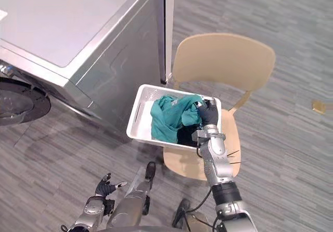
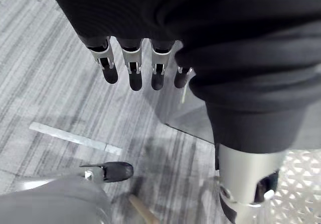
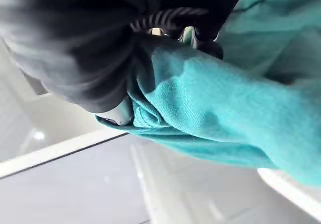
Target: Pick up the laundry basket with both hands and put the clothes into the washing machine.
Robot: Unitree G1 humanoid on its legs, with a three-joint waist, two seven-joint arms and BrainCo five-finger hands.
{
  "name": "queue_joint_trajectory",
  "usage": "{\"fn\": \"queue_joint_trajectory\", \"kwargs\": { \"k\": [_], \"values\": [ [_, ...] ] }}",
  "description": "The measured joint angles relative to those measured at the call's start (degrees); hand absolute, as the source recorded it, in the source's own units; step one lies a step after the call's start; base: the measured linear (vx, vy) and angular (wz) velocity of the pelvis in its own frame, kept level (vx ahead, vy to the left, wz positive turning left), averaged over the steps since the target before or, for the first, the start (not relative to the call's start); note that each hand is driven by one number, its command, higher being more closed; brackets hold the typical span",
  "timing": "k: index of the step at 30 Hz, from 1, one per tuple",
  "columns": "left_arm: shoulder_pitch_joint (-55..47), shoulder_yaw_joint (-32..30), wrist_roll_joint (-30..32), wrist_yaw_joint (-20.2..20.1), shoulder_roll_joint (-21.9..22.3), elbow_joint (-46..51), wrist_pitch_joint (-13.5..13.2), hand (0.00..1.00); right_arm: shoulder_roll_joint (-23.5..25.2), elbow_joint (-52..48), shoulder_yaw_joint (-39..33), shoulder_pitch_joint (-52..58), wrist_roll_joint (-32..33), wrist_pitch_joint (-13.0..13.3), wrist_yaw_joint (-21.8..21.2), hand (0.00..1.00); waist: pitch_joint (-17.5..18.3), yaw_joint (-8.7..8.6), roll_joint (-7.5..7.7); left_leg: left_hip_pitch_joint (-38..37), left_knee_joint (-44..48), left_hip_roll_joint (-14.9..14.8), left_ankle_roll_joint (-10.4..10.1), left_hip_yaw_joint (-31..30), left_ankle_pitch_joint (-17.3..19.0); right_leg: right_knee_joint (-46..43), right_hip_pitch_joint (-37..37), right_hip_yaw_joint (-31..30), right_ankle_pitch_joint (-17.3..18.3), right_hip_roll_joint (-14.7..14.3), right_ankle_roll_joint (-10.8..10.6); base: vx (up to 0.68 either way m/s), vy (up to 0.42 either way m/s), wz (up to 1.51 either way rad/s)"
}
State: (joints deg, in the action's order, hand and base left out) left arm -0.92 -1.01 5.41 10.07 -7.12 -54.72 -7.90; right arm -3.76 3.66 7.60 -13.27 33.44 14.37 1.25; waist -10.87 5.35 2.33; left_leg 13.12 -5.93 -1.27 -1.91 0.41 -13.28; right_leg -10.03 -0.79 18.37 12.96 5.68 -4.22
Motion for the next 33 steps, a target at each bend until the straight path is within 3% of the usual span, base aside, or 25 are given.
{"fn": "queue_joint_trajectory", "kwargs": {
  "k": [3,6,9,11,13,14,15,16,17,18,19,20,21,22,23,25,26,28,29,30,33],
  "values": [
    [-0.2,0.4,-0.1,0.0,-0.2,-0.1,0.0,0.0,1.0,-6.4,3.1,0.0,2.3,1.4,-1.8,1.0,0.3,-0.15,0.0,-1.6,0.0,-0.5,-0.3,1.1,1.5,0.0,0.6,-2.4,-0.9,-0.2,0.1,0.01,-0.029,-0.4],
    [0.0,0.6,-0.1,0.1,-0.6,-0.1,0.0,0.0,0.9,-10.9,4.0,0.6,4.6,3.1,-2.7,1.0,0.4,-1.77,-0.24,-2.5,0.0,-1.0,-0.1,-1.6,1.9,-5.9,-0.4,-6.1,-0.8,-0.9,0.1,0.0,-0.003,0.37],
    [1.0,0.5,-0.1,0.7,-1.7,0.0,-0.2,0.0,0.8,-17.5,5.1,1.8,7.2,5.4,-3.3,1.0,1.0,-1.79,0.64,-1.9,0.4,-0.2,-0.1,-5.2,1.8,-15.3,-2.5,-13.6,2.3,-1.7,-0.5,0.05,-0.052,1.06],
    [1.0,0.4,-0.3,1.8,-2.3,1.8,-0.7,0.0,0.3,-18.2,8.5,-0.4,9.1,5.6,-5.1,1.0,1.8,-1.13,1.05,0.6,1.2,0.5,-1.2,-7.0,-0.4,-13.2,-1.2,-17.0,5.5,-2.8,0.3,0.01,-0.151,1.0],
    [0.7,0.3,-1.1,2.6,-2.6,5.7,-1.3,0.0,-0.3,-17.1,12.1,-4.7,10.7,5.4,-6.0,1.0,1.8,-0.06,0.91,4.3,3.2,0.3,-1.8,-8.9,-2.0,-8.5,-0.6,-16.3,7.4,-4.1,1.8,-0.13,-0.237,0.64],
    [-0.6,0.6,-1.6,2.7,-1.9,11.6,-1.3,0.0,-1.3,-15.7,13.1,-6.9,11.0,5.4,-6.7,1.0,1.4,-0.07,-0.97,6.1,4.0,-0.2,-2.3,-11.6,-3.8,-6.6,0.0,-14.4,7.3,-6.3,3.8,-0.17,-0.237,0.74],
    [-2.2,1.3,-1.9,2.7,-1.2,16.8,-1.4,0.0,-2.0,-15.0,13.2,-7.5,11.0,5.4,-6.7,1.0,1.0,0.01,-2.13,6.4,4.3,-0.8,-2.5,-12.5,-4.5,-7.3,-0.1,-13.6,7.2,-7.7,4.2,-0.21,-0.2,0.84],
    [-6.5,3.4,-2.6,2.6,-0.2,28.5,-1.8,0.0,-3.5,-13.0,13.2,-8.1,11.0,5.2,-6.6,1.0,0.7,0.55,-3.64,6.2,4.1,-1.4,-3.2,-13.1,-6.5,-8.8,-0.5,-12.8,8.2,-9.0,5.8,-0.27,-0.139,0.93],
    [-9.2,5.6,-2.7,2.3,0.6,37.3,-2.6,0.0,-5.2,-12.3,12.9,-7.8,10.5,5.2,-6.3,1.0,1.3,0.37,-6.41,5.9,0.8,-1.6,-5.1,-12.1,-10.7,-9.1,-0.4,-10.0,7.7,-9.6,7.1,-0.29,-0.095,0.92],
    [-10.0,6.8,-2.6,2.1,1.6,40.3,-2.9,0.0,-6.5,-12.3,12.8,-7.6,10.0,5.1,-6.2,1.0,1.7,0.05,-7.93,6.2,1.5,-2.2,-7.3,-9.0,-5.4,-8.9,-0.5,-7.7,7.3,-9.5,7.9,-0.33,-0.066,1.28],
    [-10.1,8.1,-2.5,1.0,1.9,44.9,-3.2,0.0,-7.1,-11.3,12.3,-7.6,8.6,5.1,-6.2,1.0,1.0,-0.78,-6.93,10.2,10.0,-0.5,0.8,-2.4,3.9,-9.0,-1.3,-4.6,6.7,-6.3,8.1,-0.27,-0.073,1.1],
    [-10.3,7.8,-2.5,0.1,1.8,48.6,-4.0,0.0,-6.7,-10.6,12.8,-7.5,7.3,4.6,-6.0,1.0,0.2,-1.2,-4.81,11.3,19.3,0.6,3.3,3.6,5.9,-7.7,-1.4,-4.2,4.9,-2.9,7.9,-0.25,-0.102,0.95],
    [-10.6,7.6,-2.5,0.0,1.8,50.2,-4.1,0.0,-6.7,-10.7,13.3,-7.4,6.8,4.4,-6.0,1.0,0.4,-1.21,-4.94,11.2,23.1,0.1,3.2,5.3,7.0,-6.1,-1.3,-4.0,3.6,-2.4,7.8,-0.19,-0.112,0.45],
    [-10.7,7.5,-2.2,0.1,1.8,53.7,-4.9,0.0,-6.7,-10.8,14.3,-7.5,5.6,4.3,-6.1,1.0,1.1,-1.26,-5.84,9.3,29.7,-1.9,1.5,6.6,10.9,-2.1,-0.2,-3.1,0.5,-2.6,8.0,-0.15,-0.047,0.35],
    [-10.0,7.6,-1.2,0.5,1.8,55.9,-6.2,0.0,-6.6,-10.8,14.8,-7.5,4.7,4.3,-6.1,1.0,1.9,-1.48,-7.16,5.5,30.7,-3.6,0.1,7.3,14.7,0.5,0.5,-2.3,-1.3,-3.0,8.0,-0.15,0.0,0.36],
    [-8.3,8.8,-0.3,1.2,1.9,58.1,-7.7,0.0,-6.6,-10.9,15.0,-7.5,3.9,4.3,-6.2,1.0,3.3,-1.97,-8.31,-2.1,25.1,-5.4,-1.0,8.7,15.8,2.4,0.5,-0.8,-2.6,-3.5,7.8,-0.09,0.042,0.66],
    [-4.9,11.3,1.5,2.2,2.0,59.4,-8.7,0.0,-6.5,-11.7,14.3,-7.5,3.4,4.4,-6.1,1.0,4.8,-3.33,-9.81,-8.6,12.5,-6.6,-3.9,9.4,14.1,4.0,0.4,2.7,-3.4,-4.6,7.2,-0.07,0.04,1.04],
    [-0.4,13.9,3.4,2.8,2.1,59.5,-9.2,0.0,-5.8,-12.1,12.8,-7.9,2.9,4.7,-6.1,1.0,5.6,-3.52,-10.87,-12.0,3.9,-7.7,-6.4,8.9,12.3,3.9,-0.1,5.4,-3.5,-6.0,7.1,-0.08,0.04,0.84],
    [1.8,15.0,4.5,2.9,1.7,59.4,-9.2,0.0,-4.3,-12.1,12.7,-8.0,2.7,4.5,-6.0,1.0,5.7,-3.21,-8.65,-12.2,2.4,-7.7,-6.2,8.0,10.6,3.8,-0.4,6.4,-3.8,-5.8,6.9,-0.09,0.023,0.46],
    [2.4,15.8,5.7,3.2,1.3,59.2,-9.1,0.0,-3.2,-12.3,13.5,-8.3,2.1,4.5,-6.0,1.0,6.0,-3.24,-7.37,-12.3,2.5,-7.6,-6.2,7.6,10.7,3.9,0.2,6.8,-3.8,-5.7,6.8,-0.07,0.017,0.27],
    [3.0,18.3,9.2,4.7,0.0,58.7,-8.7,0.0,-1.6,-12.4,17.8,-11.2,1.9,4.3,-6.1,1.0,6.8,-3.25,-6.04,-14.0,2.8,-6.7,-6.1,7.6,10.6,4.5,2.4,6.7,-4.0,-5.0,6.6,-0.02,0.049,0.11]
  ]
}}
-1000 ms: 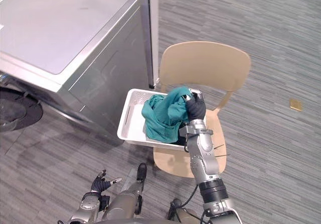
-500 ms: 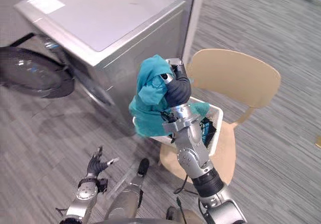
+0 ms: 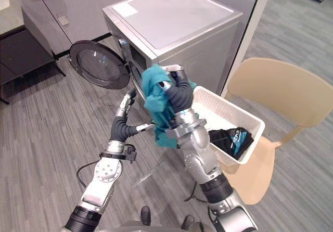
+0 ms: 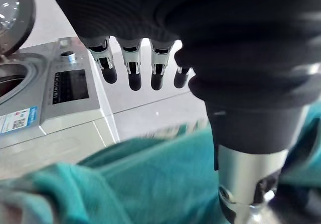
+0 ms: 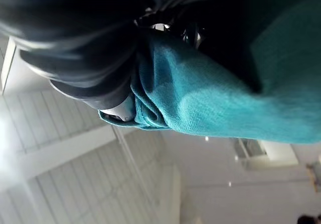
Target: Pick up the laundry basket with both hands and put the clothes into the washing machine.
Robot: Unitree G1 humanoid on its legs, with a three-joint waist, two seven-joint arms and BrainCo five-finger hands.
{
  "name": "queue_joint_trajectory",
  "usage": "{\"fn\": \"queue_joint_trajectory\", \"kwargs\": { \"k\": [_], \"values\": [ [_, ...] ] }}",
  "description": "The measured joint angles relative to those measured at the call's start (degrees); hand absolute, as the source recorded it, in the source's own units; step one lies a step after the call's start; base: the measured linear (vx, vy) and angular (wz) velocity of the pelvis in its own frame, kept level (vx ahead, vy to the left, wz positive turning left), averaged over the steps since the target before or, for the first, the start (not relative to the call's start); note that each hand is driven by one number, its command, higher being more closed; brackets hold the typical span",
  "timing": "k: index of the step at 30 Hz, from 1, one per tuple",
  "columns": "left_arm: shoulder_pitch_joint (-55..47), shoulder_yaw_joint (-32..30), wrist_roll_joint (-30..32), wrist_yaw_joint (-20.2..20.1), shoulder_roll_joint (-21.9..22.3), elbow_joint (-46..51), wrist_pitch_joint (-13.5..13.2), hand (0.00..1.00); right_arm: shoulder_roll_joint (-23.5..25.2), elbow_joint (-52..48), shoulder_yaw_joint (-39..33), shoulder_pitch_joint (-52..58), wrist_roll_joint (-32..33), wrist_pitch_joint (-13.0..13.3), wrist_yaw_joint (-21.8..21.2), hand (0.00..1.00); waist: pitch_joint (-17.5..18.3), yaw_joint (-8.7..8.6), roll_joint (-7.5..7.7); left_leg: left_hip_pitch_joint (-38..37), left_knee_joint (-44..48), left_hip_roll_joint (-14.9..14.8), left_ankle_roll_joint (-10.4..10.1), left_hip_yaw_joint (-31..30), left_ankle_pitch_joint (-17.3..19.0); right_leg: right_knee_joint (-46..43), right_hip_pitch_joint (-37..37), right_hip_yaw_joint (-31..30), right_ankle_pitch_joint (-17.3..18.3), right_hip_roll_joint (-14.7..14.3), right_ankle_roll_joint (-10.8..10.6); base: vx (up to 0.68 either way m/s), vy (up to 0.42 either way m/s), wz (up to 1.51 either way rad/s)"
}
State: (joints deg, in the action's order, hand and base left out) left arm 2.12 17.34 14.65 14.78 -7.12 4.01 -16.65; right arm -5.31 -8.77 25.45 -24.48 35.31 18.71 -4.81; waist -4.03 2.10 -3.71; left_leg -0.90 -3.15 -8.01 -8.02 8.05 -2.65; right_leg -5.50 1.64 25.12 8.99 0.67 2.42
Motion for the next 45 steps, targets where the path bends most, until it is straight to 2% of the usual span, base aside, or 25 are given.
{"fn": "queue_joint_trajectory", "kwargs": {
  "k": [2,6,8,9,16,17,22,25,27,29,30,32,38,41,43,45],
  "values": [
    [2.9,1.2,1.4,0.7,-0.3,-2.5,0.1,0.0,1.3,-1.6,4.0,-4.3,0.0,-0.1,-0.5,1.0,0.5,0.21,0.12,-0.8,0.1,0.4,0.1,0.0,0.0,1.1,1.4,0.0,-0.6,0.2,-0.7,-0.06,0.039,0.07],
    [8.1,2.8,1.6,1.7,0.2,-7.5,0.7,0.0,2.8,-2.4,8.6,-7.2,0.1,-0.3,-0.8,1.0,0.6,0.19,0.19,-1.3,-0.2,0.4,0.9,0.0,-0.6,1.9,2.1,0.1,-1.5,0.0,-0.5,-0.08,0.011,0.0],
    [11.0,4.6,1.9,1.8,0.5,-11.9,1.7,0.0,2.8,-2.4,10.3,-7.4,0.1,-1.3,-0.9,1.0,0.7,0.01,0.21,-1.6,-1.0,0.4,1.8,0.0,-1.2,2.2,2.2,0.0,-2.2,-0.2,-0.6,-0.08,0.005,-0.02],
    [11.3,5.0,1.9,1.8,0.6,-12.8,1.8,1.0,2.8,-2.4,10.6,-7.4,0.1,-1.4,-0.9,1.0,0.7,0.01,0.23,-1.6,-1.0,0.4,1.9,0.0,-1.3,2.5,2.2,0.0,-2.5,-0.2,-0.6,-0.08,0.01,-0.08],
    [13.0,8.2,6.5,1.5,2.6,-21.9,5.0,1.0,2.8,-2.3,11.7,-7.7,0.1,-1.7,0.9,1.0,2.4,-0.31,0.29,-0.8,-2.2,1.0,2.7,0.2,-2.8,6.1,2.2,-0.6,-5.8,-0.7,-0.8,-0.07,0.034,-0.04],
    [13.0,8.2,6.4,1.5,2.6,-22.3,5.1,1.0,2.8,-2.3,11.7,-7.7,0.1,-1.7,1.0,0.0,2.5,-0.33,0.32,-0.8,-2.2,1.1,2.8,0.3,-2.9,6.3,2.2,-0.7,-6.0,-0.7,-0.8,-0.05,0.034,-0.07],
    [12.7,8.1,6.2,1.6,2.5,-22.8,5.0,1.0,2.8,-2.3,11.7,-7.4,0.6,-1.7,1.0,0.0,2.6,-0.15,0.37,-0.4,-2.2,1.1,2.9,1.0,-3.3,7.8,2.0,-1.8,-7.5,-0.8,-0.9,-0.04,0.032,-0.09],
    [10.3,5.8,4.6,1.5,2.5,-21.7,4.8,1.0,2.5,-2.3,11.4,-4.4,-2.1,-1.5,0.8,0.0,3.3,-0.74,0.57,0.5,-2.2,1.1,2.9,1.0,-3.4,7.8,1.0,-2.0,-7.8,-0.8,-0.8,-0.01,0.011,-0.01],
    [7.1,3.3,2.7,1.5,2.6,-21.3,4.5,1.0,1.3,-2.3,10.7,0.1,-7.8,-1.3,0.9,0.0,3.6,-1.15,0.75,0.6,-2.2,1.1,2.9,1.0,-3.4,7.8,0.9,-2.0,-7.8,-0.8,-0.8,0.0,0.0,0.0],
    [3.4,0.7,1.1,1.2,2.6,-21.3,4.3,1.0,-2.2,-1.3,8.2,6.1,-17.4,-1.3,0.9,0.0,3.6,-1.13,0.79,0.6,-2.2,1.2,2.9,1.0,-3.4,7.8,0.9,-2.0,-7.8,-0.8,-0.8,0.0,0.0,0.0],
    [2.7,0.0,1.0,1.1,2.6,-21.3,4.3,1.0,-3.0,-0.8,7.5,7.5,-18.9,-1.3,0.9,0.0,3.6,-1.11,0.79,0.6,-2.2,1.2,2.9,0.9,-3.4,7.8,0.9,-1.9,-7.8,-0.8,-0.8,0.0,0.0,0.0],
    [-0.2,-3.6,0.4,0.2,2.5,-21.3,4.0,1.0,-5.6,1.6,3.8,13.6,-26.0,-1.3,1.1,0.0,3.6,-1.1,0.79,0.7,-2.3,1.3,2.9,0.7,-3.4,7.8,0.9,-1.8,-7.8,-0.9,-0.8,0.0,0.0,0.0],
    [-6.9,-8.7,-5.0,-1.2,2.0,-22.1,3.4,1.0,-9.3,11.1,-1.8,23.4,-38.9,-1.6,1.4,0.0,3.5,-1.1,0.85,1.4,-2.4,1.1,2.9,0.2,-3.4,7.8,0.9,-1.6,-7.7,-1.1,-0.8,-0.02,0.014,0.03],
    [-8.6,-11.3,-5.9,-2.1,1.2,-25.1,2.8,1.0,-9.1,17.4,-2.9,24.8,-42.9,-1.6,1.5,0.0,2.8,-1.01,1.2,2.2,-2.6,1.1,2.6,-0.3,-3.6,7.7,0.3,-1.1,-7.7,-1.3,-0.7,-0.03,0.016,0.12],
    [-8.3,-13.7,-6.3,-2.4,0.9,-30.4,2.7,1.0,-8.9,23.9,-4.0,25.0,-46.7,-1.7,1.7,0.0,1.1,-0.97,1.46,3.8,-2.3,1.2,2.4,-2.5,-4.6,7.5,-0.3,1.4,-7.5,-1.3,-0.6,-0.04,-0.006,0.52],
    [-8.2,-16.0,-6.9,-3.0,0.7,-35.5,2.8,1.0,-8.4,29.8,-6.4,25.1,-49.6,-2.2,2.6,0.0,-0.5,-0.88,1.49,6.7,-1.9,1.4,2.3,-5.5,-5.6,5.1,-2.0,5.4,-5.7,-0.7,-0.6,-0.06,-0.018,0.92]
  ]
}}
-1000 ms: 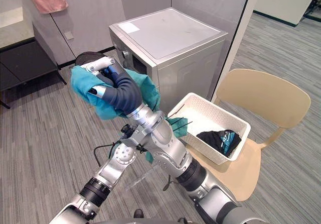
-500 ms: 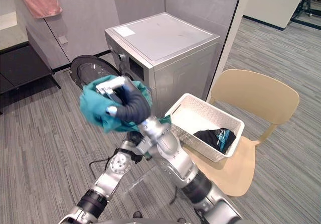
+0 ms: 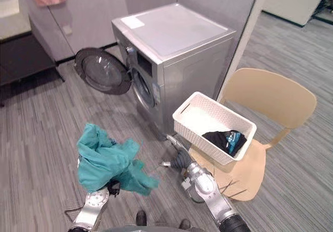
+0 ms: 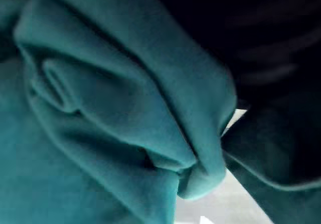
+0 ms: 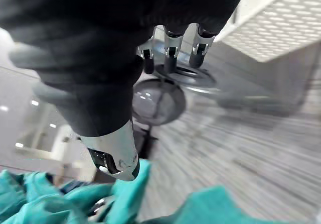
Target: Pick up the laundry basket with both hands and put the clothes into the washing machine.
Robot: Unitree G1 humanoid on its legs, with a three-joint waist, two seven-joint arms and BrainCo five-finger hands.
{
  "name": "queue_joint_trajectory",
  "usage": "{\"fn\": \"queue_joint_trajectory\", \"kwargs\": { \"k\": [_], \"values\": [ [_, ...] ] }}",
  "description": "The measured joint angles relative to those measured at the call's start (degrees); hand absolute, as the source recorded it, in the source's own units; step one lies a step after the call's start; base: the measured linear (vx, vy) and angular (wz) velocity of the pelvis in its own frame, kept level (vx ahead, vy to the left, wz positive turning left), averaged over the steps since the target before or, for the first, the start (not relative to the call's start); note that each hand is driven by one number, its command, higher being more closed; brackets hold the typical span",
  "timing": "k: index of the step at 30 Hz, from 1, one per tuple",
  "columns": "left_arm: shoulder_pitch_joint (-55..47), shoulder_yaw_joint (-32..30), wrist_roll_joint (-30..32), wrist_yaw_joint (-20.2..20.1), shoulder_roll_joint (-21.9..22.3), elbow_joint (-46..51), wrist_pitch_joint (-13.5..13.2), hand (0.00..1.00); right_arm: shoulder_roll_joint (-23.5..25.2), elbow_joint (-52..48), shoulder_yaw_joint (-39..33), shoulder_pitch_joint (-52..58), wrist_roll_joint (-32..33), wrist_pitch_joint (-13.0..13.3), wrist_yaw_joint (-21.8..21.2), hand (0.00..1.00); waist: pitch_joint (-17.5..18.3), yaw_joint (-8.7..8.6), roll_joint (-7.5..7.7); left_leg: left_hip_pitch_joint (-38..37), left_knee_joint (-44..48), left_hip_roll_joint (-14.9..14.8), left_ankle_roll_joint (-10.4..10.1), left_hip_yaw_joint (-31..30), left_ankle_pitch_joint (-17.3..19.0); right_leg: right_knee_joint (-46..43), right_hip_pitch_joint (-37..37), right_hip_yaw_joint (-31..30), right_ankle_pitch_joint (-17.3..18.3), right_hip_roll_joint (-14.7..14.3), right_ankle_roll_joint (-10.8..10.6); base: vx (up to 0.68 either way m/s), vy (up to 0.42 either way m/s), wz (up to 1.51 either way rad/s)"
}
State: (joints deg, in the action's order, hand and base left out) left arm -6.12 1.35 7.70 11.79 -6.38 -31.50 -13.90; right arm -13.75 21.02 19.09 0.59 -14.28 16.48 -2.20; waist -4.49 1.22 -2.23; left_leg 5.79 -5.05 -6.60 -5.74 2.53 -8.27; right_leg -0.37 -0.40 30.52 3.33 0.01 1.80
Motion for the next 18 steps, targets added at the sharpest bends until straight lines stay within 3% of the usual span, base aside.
{"fn": "queue_joint_trajectory", "kwargs": {
  "k": [2,3,5,7,8,11,13,15,16,17,18],
  "values": [
    [0.2,-1.8,-0.5,-0.5,-0.2,-4.5,0.4,1.0,1.0,5.0,-2.8,0.5,-1.1,-0.9,1.0,0.0,-1.0,0.57,0.24,1.9,0.4,0.5,0.8,-2.5,-0.8,-3.5,-1.4,4.5,2.5,1.4,-0.1,-0.01,-0.018,1.16],
    [0.3,-2.2,-0.6,-0.5,-0.4,-6.7,0.8,1.0,1.3,6.2,-4.5,1.6,-1.2,-1.4,1.3,0.0,-1.1,0.77,0.39,3.3,1.4,0.4,2.1,-0.3,-0.1,-4.9,-1.7,7.0,3.8,2.5,-0.4,0.02,-0.006,1.37],
    [0.2,-3.3,-1.7,-0.6,-0.4,-11.2,1.7,1.0,1.9,9.4,-6.4,3.2,-1.7,-2.1,2.8,0.0,-1.8,0.61,1.38,5.1,5.5,-1.0,6.2,13.0,2.6,-9.1,-1.6,12.3,6.3,6.3,-1.6,0.09,0.018,1.43],
    [-0.4,-3.9,-2.8,-0.6,-0.3,-13.2,2.4,1.0,2.1,11.8,-7.6,3.1,-2.0,-2.5,3.6,0.0,-1.9,0.42,1.42,5.6,8.4,-2.8,6.9,24.0,2.8,-12.3,-1.7,15.0,7.6,8.8,-2.9,0.17,0.062,1.02],
    [-0.8,-4.4,-3.3,-0.6,-0.4,-14.2,2.5,1.0,2.1,13.7,-8.2,2.8,-2.0,-3.0,3.9,0.0,-2.1,0.09,1.68,5.8,9.2,-2.4,6.0,25.8,1.5,-13.4,-1.4,15.8,8.1,10.2,-3.7,0.18,0.094,0.75],
    [-1.4,-5.6,-3.7,-0.6,-0.8,-16.1,2.5,1.0,5.3,15.4,-9.7,2.5,-2.0,-3.8,4.9,0.0,-3.0,-0.26,3.23,5.1,9.8,0.0,6.5,24.0,3.6,-12.1,1.5,16.9,7.6,11.9,-5.8,0.17,0.138,0.57],
    [-2.3,-5.7,-3.7,-0.7,-0.5,-16.4,2.5,1.0,6.5,16.1,-9.9,2.2,-2.0,-4.1,5.1,0.0,-3.5,-0.02,4.27,4.8,13.3,1.1,6.9,23.8,8.3,-16.4,2.2,16.6,8.9,15.3,-8.2,0.13,0.179,0.21],
    [-4.0,-5.3,-3.7,-1.2,0.1,-16.4,2.6,1.0,6.6,16.1,-10.0,2.1,-1.8,-4.4,5.3,0.0,-3.8,-0.58,4.05,3.6,16.2,2.7,7.8,22.5,12.6,-31.4,-0.9,12.1,9.0,22.2,-7.2,0.14,0.228,0.22],
    [-4.1,-5.4,-3.8,-1.5,0.0,-16.4,2.7,1.0,6.5,16.1,-10.1,2.8,-1.7,-4.5,5.5,0.0,-3.8,-0.6,4.17,2.8,16.7,3.5,8.1,21.8,13.7,-38.3,-3.3,8.4,7.4,24.6,-4.0,0.26,0.269,0.55],
    [-3.7,-5.2,-3.8,-1.7,-0.7,-16.2,2.8,1.0,6.7,16.1,-10.1,3.9,-1.4,-4.7,5.7,0.0,-4.5,-1.16,3.87,1.4,17.6,4.1,9.2,19.3,15.4,-48.3,-9.0,-2.2,4.8,24.7,0.1,0.23,0.216,0.69],
    [-3.5,-4.7,-3.8,-1.7,-0.8,-16.2,2.8,1.0,6.9,16.1,-10.0,4.2,-1.2,-4.8,5.6,0.0,-5.0,-1.89,3.53,0.9,17.4,4.2,9.5,17.6,15.7,-50.2,-11.0,-6.3,7.1,22.5,-1.8,0.26,0.133,0.89]
  ]
}}
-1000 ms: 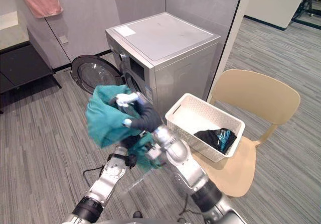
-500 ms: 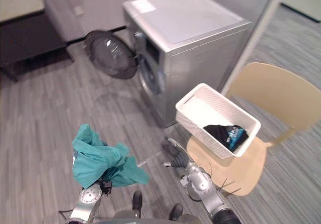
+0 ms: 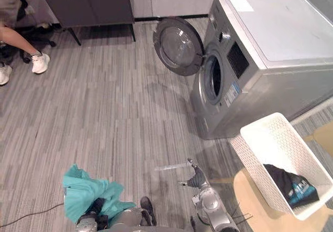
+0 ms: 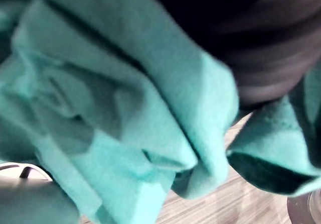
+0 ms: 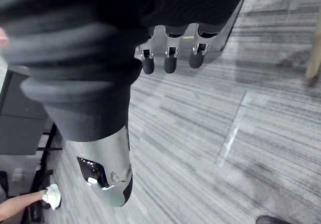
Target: Pick up the laundry basket with both hands and put the clothes into the washing machine.
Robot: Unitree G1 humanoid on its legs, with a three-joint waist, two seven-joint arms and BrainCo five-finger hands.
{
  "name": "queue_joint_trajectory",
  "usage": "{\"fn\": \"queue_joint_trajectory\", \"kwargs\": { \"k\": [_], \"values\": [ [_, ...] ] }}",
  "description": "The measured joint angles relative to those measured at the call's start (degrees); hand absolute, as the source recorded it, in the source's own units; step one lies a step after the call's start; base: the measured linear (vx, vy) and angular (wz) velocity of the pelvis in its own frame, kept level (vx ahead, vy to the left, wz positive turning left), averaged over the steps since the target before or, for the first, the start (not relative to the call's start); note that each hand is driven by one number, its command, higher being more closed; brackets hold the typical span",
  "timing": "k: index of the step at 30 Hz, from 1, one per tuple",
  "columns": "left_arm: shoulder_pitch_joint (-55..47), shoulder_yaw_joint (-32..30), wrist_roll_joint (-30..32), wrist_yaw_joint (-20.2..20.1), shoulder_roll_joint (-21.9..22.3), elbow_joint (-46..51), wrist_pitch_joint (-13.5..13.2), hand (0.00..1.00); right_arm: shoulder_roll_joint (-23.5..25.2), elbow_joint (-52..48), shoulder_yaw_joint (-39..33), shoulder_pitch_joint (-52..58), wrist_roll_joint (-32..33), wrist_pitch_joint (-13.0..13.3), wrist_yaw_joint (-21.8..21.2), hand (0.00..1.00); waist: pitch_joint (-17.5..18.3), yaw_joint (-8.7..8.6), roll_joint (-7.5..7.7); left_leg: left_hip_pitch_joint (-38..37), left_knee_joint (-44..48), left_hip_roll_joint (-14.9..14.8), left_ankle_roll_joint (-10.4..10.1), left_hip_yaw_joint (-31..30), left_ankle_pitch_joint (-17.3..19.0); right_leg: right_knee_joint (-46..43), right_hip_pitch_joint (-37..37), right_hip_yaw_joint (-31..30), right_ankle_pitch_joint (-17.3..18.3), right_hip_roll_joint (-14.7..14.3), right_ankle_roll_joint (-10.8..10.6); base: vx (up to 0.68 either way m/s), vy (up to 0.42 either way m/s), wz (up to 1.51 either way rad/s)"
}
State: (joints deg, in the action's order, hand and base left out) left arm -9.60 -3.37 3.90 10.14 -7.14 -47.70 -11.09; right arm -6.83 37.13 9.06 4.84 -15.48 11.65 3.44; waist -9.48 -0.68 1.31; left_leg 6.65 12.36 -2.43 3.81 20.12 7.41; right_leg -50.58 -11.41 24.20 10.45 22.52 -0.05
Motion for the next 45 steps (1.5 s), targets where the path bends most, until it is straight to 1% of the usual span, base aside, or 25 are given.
{"fn": "queue_joint_trajectory", "kwargs": {
  "k": [2,4,5,8,10,11,12,13,15,16,17,19,22,25,28,29,31,33,35,36,37,39,41,43,45],
  "values": [
    [0.5,0.8,0.0,-0.1,-1.2,-0.1,0.0,1.0,0.2,0.0,-0.1,0.2,1.1,-0.5,0.0,0.0,-0.4,-1.89,0.19,-2.7,-2.2,0.3,0.1,-3.7,0.1,2.6,-4.3,-5.2,4.5,-6.7,-2.2,0.31,0.063,0.95],
    [1.2,1.2,0.0,-0.1,-1.1,-0.1,0.0,1.0,-0.5,0.1,-0.1,0.0,1.5,-0.5,0.1,0.0,-1.2,-1.82,0.25,-5.4,-3.6,0.6,-0.1,-4.7,0.5,8.8,-6.7,-4.0,4.6,-8.8,-1.8,0.28,0.025,0.53],
    [2.0,1.4,0.2,-0.1,-0.8,-0.1,0.0,1.0,-0.6,0.6,-0.1,-0.6,1.5,-0.5,0.1,0.0,-2.0,-1.87,-0.26,-7.0,-4.2,0.4,-0.9,-5.6,0.6,17.1,-8.3,-2.4,3.5,-10.5,-2.3,0.32,-0.008,0.51],
    [4.8,2.6,0.5,-0.1,-0.9,-0.1,0.0,1.0,-0.2,1.3,0.0,-1.1,1.4,-0.6,0.1,0.0,-3.2,-2.65,0.37,-11.1,-7.1,1.2,-4.0,-8.1,1.3,41.2,-10.4,1.4,-7.0,-12.9,-3.3,0.43,-0.075,0.56],
    [4.8,3.3,1.0,-0.2,-1.1,-0.1,-0.1,1.0,-0.2,1.4,0.0,-0.8,1.4,-0.9,0.1,0.0,-3.2,-3.28,1.14,-14.7,-8.1,1.5,-7.2,-9.7,3.3,43.7,-11.6,0.2,-10.5,-13.5,-1.4,0.54,-0.191,0.52],
    [4.1,3.3,1.4,-0.2,-1.1,0.2,-0.4,1.0,-0.3,1.3,0.2,0.1,1.4,-0.8,0.0,0.0,-2.5,-3.65,1.65,-15.6,-7.2,0.9,-9.9,-10.3,5.1,42.0,-11.7,-1.1,-11.9,-13.9,1.9,0.58,-0.255,0.34],
    [4.0,3.7,1.4,-0.2,-0.8,0.1,-0.4,1.0,-0.7,1.2,0.1,0.4,1.4,-0.8,0.0,0.0,-1.9,-4.34,0.88,-15.6,-5.9,-0.6,-10.7,-10.6,6.6,39.5,-12.2,-0.6,-13.0,-14.5,3.6,0.6,-0.268,0.46],
    [4.0,4.3,1.7,-0.3,-0.8,0.1,-0.5,1.0,-0.6,1.2,-0.1,0.4,1.4,-0.9,0.0,0.0,-1.7,-4.65,-0.37,-13.2,2.3,-2.8,-12.6,-10.6,7.9,34.9,-12.7,1.1,-13.0,-14.8,3.8,0.7,-0.348,0.23],
    [3.7,4.3,2.0,-0.5,-0.1,0.1,-0.4,1.0,-0.5,1.0,0.3,0.0,1.3,-0.9,-0.3,0.0,-2.5,-4.36,-1.99,-6.6,22.2,-8.4,-15.9,-9.7,5.5,34.9,-9.6,0.8,-11.2,-18.2,6.6,0.57,-0.298,-0.38],
    [2.7,4.1,2.1,-1.0,0.9,0.0,-0.4,1.0,-0.5,0.7,0.6,-0.6,1.3,-0.9,-0.2,0.0,-2.6,-3.05,-3.46,-1.8,36.5,-13.2,-17.3,-8.9,2.4,36.6,-5.9,-1.1,-9.9,-22.6,8.5,0.57,-0.244,-1.16],
    [2.3,3.9,2.1,-1.3,1.5,0.0,-0.4,1.0,-0.3,0.6,0.7,-1.1,1.4,-0.9,0.1,0.0,-2.7,-1.97,-3.46,0.7,44.0,-15.1,-16.0,-8.1,3.2,38.0,-3.2,-3.4,-9.5,-24.8,9.6,0.56,-0.204,-1.28],
    [3.1,3.9,2.1,-1.3,2.3,0.3,-0.4,1.0,-0.3,0.2,0.6,-1.7,1.4,-0.8,0.2,0.0,-2.8,-1.37,-2.82,3.8,45.9,-15.3,-13.3,-5.9,4.8,41.5,1.8,-7.3,-9.3,-26.6,9.9,0.54,-0.15,-1.08],
    [3.7,3.8,2.1,-1.4,2.7,2.3,-0.6,1.0,-0.7,0.3,0.2,-3.1,1.3,-0.8,0.3,0.0,-3.2,-1.21,-1.86,7.1,34.8,-12.3,-10.8,-4.7,6.3,45.1,7.6,-14.5,-9.0,-26.8,9.2,0.48,-0.081,-1.11],
    [4.3,3.7,2.1,-1.3,3.3,2.9,-0.7,1.0,-0.9,0.3,0.0,-3.5,0.6,-0.8,0.5,0.0,-3.4,0.29,-1.59,9.1,17.5,-6.9,-11.6,-16.3,6.5,45.8,11.7,-22.2,-7.5,-27.0,6.7,0.43,0.098,-1.31],
    [4.7,3.9,2.1,-1.2,4.5,2.9,-0.6,1.0,-0.9,0.6,0.0,-3.8,-1.1,-0.8,1.5,0.0,-3.2,0.58,-2.15,9.4,5.7,-5.3,-14.0,-26.6,4.3,45.7,13.8,-27.8,-5.6,-27.4,3.6,0.28,0.208,-1.39],
    [5.0,4.1,2.0,-1.2,4.8,2.8,-0.6,1.0,-1.1,0.8,0.0,-3.5,-1.3,-0.8,1.7,0.0,-3.0,0.5,-2.59,9.4,3.7,-5.5,-14.4,-28.5,2.7,45.6,14.4,-29.4,-4.8,-27.6,2.4,0.24,0.319,-1.47],
    [4.4,5.8,2.1,-1.2,5.6,2.8,-0.6,1.0,-2.6,0.8,-0.1,-1.4,-1.9,-0.9,1.9,0.0,-1.5,0.45,-5.48,8.1,4.1,-7.2,-13.3,-28.5,-3.3,41.7,14.0,-33.6,-0.7,-29.2,-0.2,0.3,0.498,-1.48],
    [4.5,6.7,2.1,-1.3,4.2,2.4,-0.5,1.0,-1.0,2.0,-1.3,0.8,-2.2,-1.3,1.9,0.0,-0.9,-0.15,-2.61,6.3,5.2,-4.9,-10.1,-23.1,-1.9,33.9,10.8,-35.5,4.7,-25.4,-3.7,0.23,0.455,-1.12],
    [4.7,6.7,2.1,-1.3,2.6,2.4,-0.4,1.0,0.6,2.1,-1.3,1.9,-2.5,-1.3,1.7,0.0,-0.1,0.07,-0.45,4.8,5.5,-3.4,-7.4,-16.7,0.0,30.5,7.9,-35.3,5.3,-21.9,-4.0,0.12,0.267,-1.15],
    [4.6,6.7,2.1,-1.3,2.2,2.4,-0.4,1.0,0.9,2.1,-1.3,1.6,-2.6,-1.3,1.7,0.0,0.0,0.18,-0.33,4.3,5.5,-3.4,-6.8,-14.8,0.5,29.6,7.0,-34.6,5.1,-21.2,-4.5,0.07,0.266,-1.57],
    [4.2,6.6,2.1,-1.2,1.7,2.4,-0.4,1.0,1.7,2.3,-1.2,0.5,-2.6,-1.3,1.7,0.0,0.3,0.4,0.17,2.9,5.2,-3.5,-5.6,-9.8,1.0,27.7,4.6,-29.1,4.5,-18.9,-5.4,0.04,0.233,-1.68],
    [4.2,6.6,2.0,-1.3,1.2,2.4,-0.3,1.0,2.2,3.5,-0.4,-1.7,-2.7,-1.4,1.7,0.0,0.3,0.35,0.27,0.6,3.4,-3.6,-4.9,-4.2,1.4,28.4,3.1,-16.0,3.4,-14.8,-4.7,0.04,0.192,-1.64],
    [4.9,6.8,1.9,-1.2,1.3,3.5,0.0,1.0,2.0,4.5,0.6,-3.6,-3.1,-1.4,1.6,0.0,0.1,0.31,-1.41,-2.2,1.1,-5.0,-4.7,1.5,2.2,32.1,4.9,3.8,0.7,-12.0,-0.3,0.09,0.119,-1.38],
    [5.1,6.6,1.8,-1.3,0.7,4.7,0.0,1.0,2.1,4.7,1.0,-4.1,-3.2,-1.4,1.7,0.0,0.2,0.62,-1.65,-3.3,0.3,-5.7,-4.9,5.3,2.1,33.9,5.7,10.1,-1.5,-11.7,-0.8,0.12,0.024,-1.09],
    [6.4,6.7,1.8,-1.3,0.3,4.7,0.1,1.0,1.8,4.9,0.2,-4.0,-3.2,-1.7,1.9,0.0,0.2,-0.41,-1.71,-3.7,0.4,-6.0,-4.9,6.0,2.1,34.8,5.8,8.5,-1.6,-12.7,-0.9,0.12,-0.058,-0.57]
  ]
}}
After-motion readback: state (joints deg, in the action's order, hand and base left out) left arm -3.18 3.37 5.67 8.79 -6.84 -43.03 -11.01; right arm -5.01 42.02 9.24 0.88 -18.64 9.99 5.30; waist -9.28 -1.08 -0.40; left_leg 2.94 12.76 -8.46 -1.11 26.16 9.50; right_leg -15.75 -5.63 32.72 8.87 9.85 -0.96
